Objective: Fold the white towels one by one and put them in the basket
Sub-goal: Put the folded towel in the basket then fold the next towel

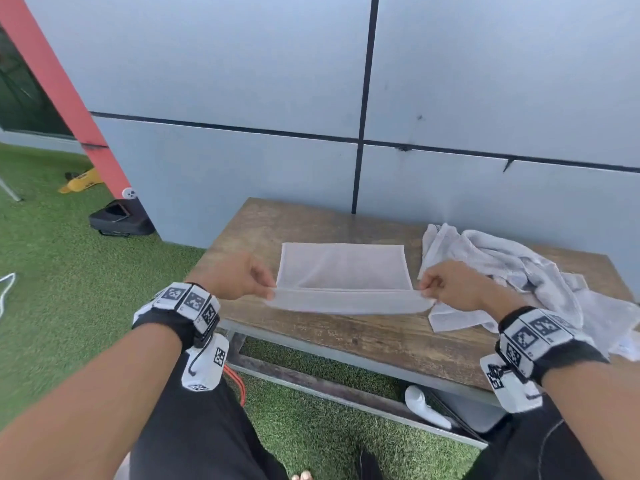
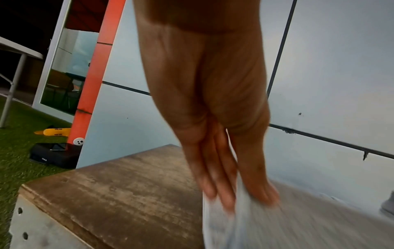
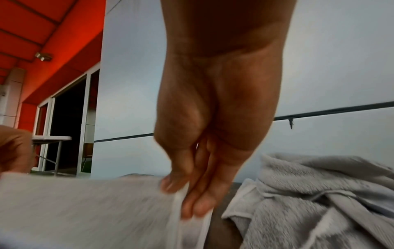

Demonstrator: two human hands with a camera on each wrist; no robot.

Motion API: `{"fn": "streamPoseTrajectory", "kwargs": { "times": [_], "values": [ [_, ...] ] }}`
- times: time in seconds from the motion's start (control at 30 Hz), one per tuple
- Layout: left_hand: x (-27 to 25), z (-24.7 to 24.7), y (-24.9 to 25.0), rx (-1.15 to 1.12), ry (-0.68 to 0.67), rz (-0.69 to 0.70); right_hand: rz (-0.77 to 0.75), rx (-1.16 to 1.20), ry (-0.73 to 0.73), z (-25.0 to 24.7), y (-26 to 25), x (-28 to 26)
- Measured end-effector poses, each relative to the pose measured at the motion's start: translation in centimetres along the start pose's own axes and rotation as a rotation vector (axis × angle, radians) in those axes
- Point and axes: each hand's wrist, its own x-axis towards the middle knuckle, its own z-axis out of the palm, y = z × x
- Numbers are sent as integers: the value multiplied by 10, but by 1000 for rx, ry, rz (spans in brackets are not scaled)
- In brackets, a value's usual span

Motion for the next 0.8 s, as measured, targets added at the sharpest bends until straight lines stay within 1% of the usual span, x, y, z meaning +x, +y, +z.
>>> {"fn": "streamPoseTrajectory", "kwargs": {
  "times": [0.07, 0.13, 0.17, 0.2, 0.23, 0.3, 0.43, 0.53, 0.6, 0.73, 0.8],
  "values": [
    [-9, 5, 4, 61, -172, -36, 18, 19, -171, 6, 2, -6],
    [-15, 8, 9, -23, -327, -54, 32, 69, -272, 8, 4, -9],
    [-15, 8, 9, -68, -362, -66, 39, 88, -290, 9, 6, -8],
    [-14, 9, 9, -96, -358, -77, 45, 102, -293, 9, 7, -6],
    [-10, 9, 7, -88, -329, -83, 49, 115, -282, 9, 8, -4],
    [-4, 10, 5, -64, -238, -77, 61, 151, -213, 9, 11, 5],
    [15, 16, 8, -51, 56, -83, 87, 131, 21, 12, 11, 29],
    [35, 24, 8, -56, 213, -93, 114, 94, 158, 17, 12, 50],
    [50, 30, 6, -72, 266, -115, 125, 75, 209, 21, 12, 62],
    [77, 38, 5, -75, 343, -139, 147, 45, 266, 26, 14, 85],
    [88, 41, 5, -66, 356, -152, 153, 14, 287, 29, 14, 96]
  ]
}}
